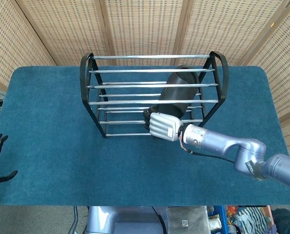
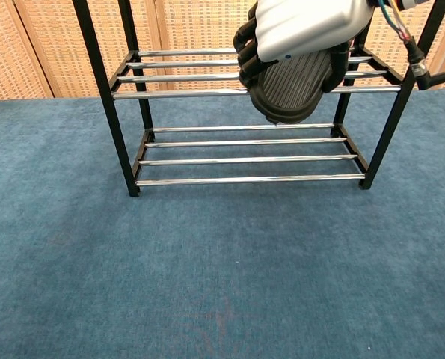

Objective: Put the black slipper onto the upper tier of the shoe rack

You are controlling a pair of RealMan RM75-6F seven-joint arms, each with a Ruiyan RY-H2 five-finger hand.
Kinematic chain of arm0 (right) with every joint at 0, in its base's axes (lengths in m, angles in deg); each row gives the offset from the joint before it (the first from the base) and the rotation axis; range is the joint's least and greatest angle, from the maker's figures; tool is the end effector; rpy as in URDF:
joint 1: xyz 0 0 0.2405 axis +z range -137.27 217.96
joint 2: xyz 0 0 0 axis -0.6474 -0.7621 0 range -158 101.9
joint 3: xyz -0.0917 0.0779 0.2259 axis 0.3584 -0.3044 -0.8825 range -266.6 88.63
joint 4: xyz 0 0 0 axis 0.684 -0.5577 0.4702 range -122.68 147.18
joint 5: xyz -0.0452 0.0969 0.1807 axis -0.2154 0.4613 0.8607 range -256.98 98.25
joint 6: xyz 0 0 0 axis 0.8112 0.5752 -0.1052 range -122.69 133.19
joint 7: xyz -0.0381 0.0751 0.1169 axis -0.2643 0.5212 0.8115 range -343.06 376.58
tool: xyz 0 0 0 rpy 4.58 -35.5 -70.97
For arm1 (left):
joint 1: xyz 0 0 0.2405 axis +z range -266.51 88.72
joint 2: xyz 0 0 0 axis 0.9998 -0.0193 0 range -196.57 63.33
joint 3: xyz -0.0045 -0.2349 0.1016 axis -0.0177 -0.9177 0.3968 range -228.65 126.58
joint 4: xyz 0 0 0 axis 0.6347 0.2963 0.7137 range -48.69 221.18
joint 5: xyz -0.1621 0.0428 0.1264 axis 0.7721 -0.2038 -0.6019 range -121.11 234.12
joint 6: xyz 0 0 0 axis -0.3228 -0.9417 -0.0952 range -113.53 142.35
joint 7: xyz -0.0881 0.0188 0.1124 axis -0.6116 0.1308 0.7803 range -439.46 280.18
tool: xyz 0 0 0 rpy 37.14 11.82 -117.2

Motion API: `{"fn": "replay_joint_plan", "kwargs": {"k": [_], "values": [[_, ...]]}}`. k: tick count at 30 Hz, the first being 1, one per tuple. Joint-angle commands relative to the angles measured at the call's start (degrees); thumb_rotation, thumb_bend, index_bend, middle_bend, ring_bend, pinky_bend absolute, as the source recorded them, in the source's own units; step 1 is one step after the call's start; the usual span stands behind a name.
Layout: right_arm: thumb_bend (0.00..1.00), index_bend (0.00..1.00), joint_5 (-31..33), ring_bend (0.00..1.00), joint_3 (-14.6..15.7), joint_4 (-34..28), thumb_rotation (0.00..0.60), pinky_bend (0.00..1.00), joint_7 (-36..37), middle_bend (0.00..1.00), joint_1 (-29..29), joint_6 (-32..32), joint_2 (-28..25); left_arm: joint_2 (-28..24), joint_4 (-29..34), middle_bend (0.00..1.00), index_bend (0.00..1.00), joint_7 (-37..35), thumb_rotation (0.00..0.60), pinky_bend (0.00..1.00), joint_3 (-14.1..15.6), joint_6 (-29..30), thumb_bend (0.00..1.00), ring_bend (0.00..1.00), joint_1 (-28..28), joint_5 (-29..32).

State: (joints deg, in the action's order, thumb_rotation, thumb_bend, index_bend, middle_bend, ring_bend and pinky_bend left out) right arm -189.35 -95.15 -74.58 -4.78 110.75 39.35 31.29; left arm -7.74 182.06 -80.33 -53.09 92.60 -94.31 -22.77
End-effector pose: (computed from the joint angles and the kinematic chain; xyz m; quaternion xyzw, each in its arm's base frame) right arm -0.0214 -0.3908 0.0908 0.8926 0.2723 0.1778 0.3123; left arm -0.3271 0.1787 0.1719 -0.5850 -0.4433 -0.3291 0.5941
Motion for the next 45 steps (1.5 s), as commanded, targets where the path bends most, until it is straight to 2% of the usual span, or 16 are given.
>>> {"fn": "replay_joint_plan", "kwargs": {"k": [1, 4, 6, 10, 14, 16, 23, 34, 41, 45], "values": [[0.83, 0.44, 0.6, 0.16, 0.0, 0.8, 0.6, 0.42, 0.0, 0.25, 0.2, 0.0, 0.3, 0.0, 0.0, 0.0, 0.0, 0.0, 0.6, 0.0, 0.0, -0.1, 0.2, 0.0, 0.0, 0.1], [0.68, 0.29, 2.1, 0.09, -0.2, 1.5, 0.6, 0.37, -0.4, 0.14, 0.2, -0.9, 0.4, 0.0, 0.1, 0.0, 0.0, 0.1, 0.6, 0.0, 0.0, -0.1, 0.2, 0.0, -0.1, 0.0], [0.57, 0.18, 3.1, 0.04, -0.4, 1.8, 0.6, 0.29, -1.7, 0.06, 0.2, -2.1, 0.1, 0.0, 0.1, 0.0, 0.0, 0.1, 0.6, 0.0, 0.0, -0.2, 0.2, 0.0, -0.1, 0.1], [0.47, 0.09, 5.0, 0.0, -1.2, 2.0, 0.6, 0.14, -4.2, 0.0, -0.5, -2.2, -0.1, -0.1, 0.0, 0.0, 0.0, -0.1, 0.6, 0.0, 0.0, -0.3, 0.2, 0.0, -0.1, 0.3], [0.21, 0.01, 6.3, 0.0, -1.6, 1.5, 0.6, 0.06, -6.3, 0.0, -1.1, -2.0, -0.4, -0.1, 0.0, 0.0, 0.0, 0.0, 0.6, 0.0, 0.0, -0.5, 0.2, 0.0, -0.2, 0.2], [0.15, 0.0, 6.8, 0.0, -1.8, 1.2, 0.6, 0.04, -7.7, 0.0, -1.5, -1.8, -0.4, -0.1, 0.1, 0.0, 0.0, 0.0, 0.6, 0.0, 0.0, -0.4, 0.2, 0.0, -0.2, 0.2], [0.14, 0.0, 8.4, 0.0, -2.3, -1.0, 0.6, 0.03, -11.8, 0.0, -2.9, -0.7, -0.9, -0.1, 0.2, 0.0, 0.0, 0.0, 0.6, 0.0, 0.1, 0.0, 0.2, 0.0, -0.1, 0.1], [0.14, 0.0, 7.1, 0.0, -1.3, -10.7, 0.6, 0.03, -15.4, 0.0, -7.4, 5.3, -5.1, 0.0, 0.3, 0.0, 0.0, 0.3, 0.6, 0.0, 0.4, 0.3, 0.2, 0.0, 0.0, -0.7], [0.01, 0.0, 3.9, 0.0, 1.2, -15.7, 0.6, 0.03, -11.3, 0.0, -16.8, 21.2, -7.1, -0.2, 0.0, 0.0, 0.0, -0.6, 0.6, 0.0, 0.7, 1.1, 0.2, 0.0, 0.3, -1.7], [0.0, 0.0, 1.1, 0.0, 4.3, -14.7, 0.6, 0.03, -6.6, 0.0, -24.1, 32.0, -6.3, -0.1, -0.2, 0.0, 0.0, -0.9, 0.6, 0.0, 0.9, 1.5, 0.2, 0.0, 0.4, -2.6]]}}
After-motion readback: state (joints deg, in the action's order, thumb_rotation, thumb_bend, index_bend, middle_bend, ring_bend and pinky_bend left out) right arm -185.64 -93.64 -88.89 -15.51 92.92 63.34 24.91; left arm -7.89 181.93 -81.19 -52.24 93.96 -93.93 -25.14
